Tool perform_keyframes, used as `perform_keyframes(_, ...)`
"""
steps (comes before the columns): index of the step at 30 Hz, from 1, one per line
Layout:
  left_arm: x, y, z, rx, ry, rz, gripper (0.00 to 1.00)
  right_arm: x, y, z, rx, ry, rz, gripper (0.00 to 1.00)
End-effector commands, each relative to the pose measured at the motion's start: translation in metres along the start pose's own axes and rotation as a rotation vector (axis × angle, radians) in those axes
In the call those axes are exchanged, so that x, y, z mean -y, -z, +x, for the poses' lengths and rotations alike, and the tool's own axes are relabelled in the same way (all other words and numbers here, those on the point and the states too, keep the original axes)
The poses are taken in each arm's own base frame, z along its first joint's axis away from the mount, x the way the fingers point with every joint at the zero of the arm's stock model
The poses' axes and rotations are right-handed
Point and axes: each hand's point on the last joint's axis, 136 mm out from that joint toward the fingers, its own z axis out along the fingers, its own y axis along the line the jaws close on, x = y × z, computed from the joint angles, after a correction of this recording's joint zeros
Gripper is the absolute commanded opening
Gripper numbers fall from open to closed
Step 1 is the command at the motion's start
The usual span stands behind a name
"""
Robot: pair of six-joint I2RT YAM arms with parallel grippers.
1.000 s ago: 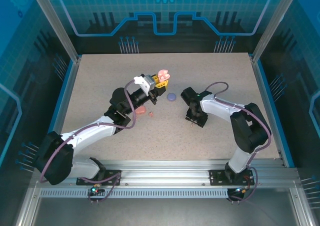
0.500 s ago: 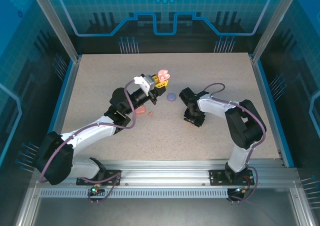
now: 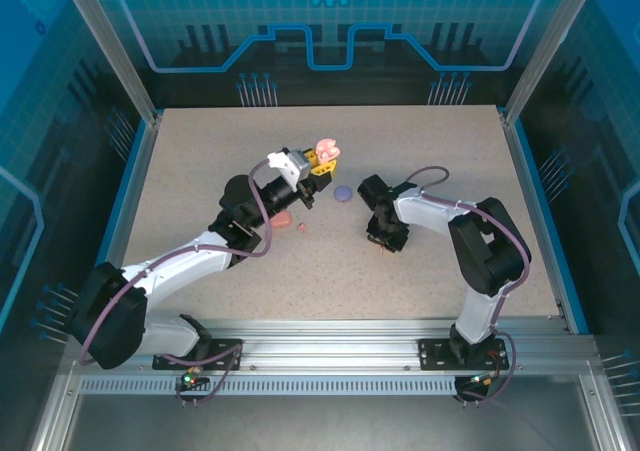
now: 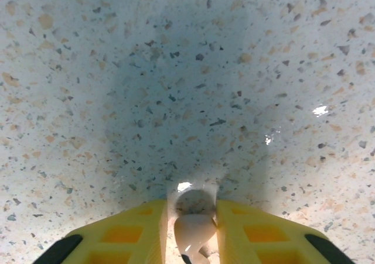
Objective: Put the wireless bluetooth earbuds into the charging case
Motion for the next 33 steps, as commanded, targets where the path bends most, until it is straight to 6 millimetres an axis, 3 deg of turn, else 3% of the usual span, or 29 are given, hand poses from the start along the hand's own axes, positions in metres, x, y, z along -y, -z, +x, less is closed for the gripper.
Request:
perform_keyframes(1, -0.002, 0.002, -0.012, 0.048, -0.02, -0.013, 0.0, 0.009, -0.009, 0.01, -0.025, 0.006, 0.031, 0.26)
perform_keyframes(9, -0.001, 0.003, -0.015, 0.051, -0.014, -0.011, 0.0, 0.011, -0.006, 0.012, -0.021, 0.02, 0.006, 0.2)
perform_keyframes(15, -0.002, 0.003, -0.016, 0.054, -0.006, -0.01, 0.0, 0.004, 0.012, 0.007, 0.019, 0.046, -0.068, 0.19)
perform_keyframes(25, 0.0, 0.001, -0.02, 0.058, 0.003, 0.005, 0.0, -0.016, 0.081, -0.014, 0.166, 0.103, -0.295, 0.2)
perform_keyframes(33, 0.002, -0.003, -0.022, 0.063, 0.015, 0.018, 0.0, -0.034, 0.173, -0.038, 0.355, 0.164, -0.59, 0.2)
